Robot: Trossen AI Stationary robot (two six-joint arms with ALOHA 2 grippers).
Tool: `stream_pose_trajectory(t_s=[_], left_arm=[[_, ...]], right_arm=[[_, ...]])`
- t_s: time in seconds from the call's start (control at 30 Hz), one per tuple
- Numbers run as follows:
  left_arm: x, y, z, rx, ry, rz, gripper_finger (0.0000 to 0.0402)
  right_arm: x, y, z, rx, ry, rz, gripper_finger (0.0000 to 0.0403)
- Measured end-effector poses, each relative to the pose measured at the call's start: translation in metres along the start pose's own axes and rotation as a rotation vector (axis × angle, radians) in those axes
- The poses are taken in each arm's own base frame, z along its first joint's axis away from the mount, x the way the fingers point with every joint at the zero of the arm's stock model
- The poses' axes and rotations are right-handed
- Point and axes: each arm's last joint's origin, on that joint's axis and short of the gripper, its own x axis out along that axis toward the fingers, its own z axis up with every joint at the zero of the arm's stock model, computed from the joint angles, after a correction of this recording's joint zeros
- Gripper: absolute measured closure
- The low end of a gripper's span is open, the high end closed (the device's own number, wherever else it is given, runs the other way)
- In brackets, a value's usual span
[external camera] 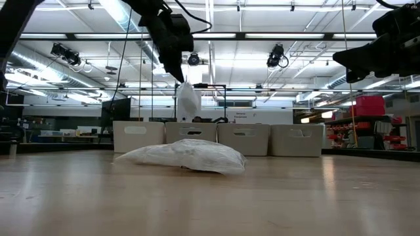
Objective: Pick & Place Travel size toiletries
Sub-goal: Put the white cotton pack into the left gray bin
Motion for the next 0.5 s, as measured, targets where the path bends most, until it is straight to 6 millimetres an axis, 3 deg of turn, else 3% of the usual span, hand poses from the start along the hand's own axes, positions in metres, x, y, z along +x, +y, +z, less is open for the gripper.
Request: stream_pose_trajectory(t_s=[0.27, 0.5], left_arm=[[0.017, 0.013, 0.012, -0.004, 0.008, -0.008, 0.0399], [0.02, 0.016, 0.011, -0.011, 0.002, -0.009, 0.0398]], right_arm=[[0.0, 0.0, 0.0, 0.0, 0.0, 0.0, 0.0389], [0.0, 0.0, 0.0, 0.0, 0.001, 0.0, 0.0389]])
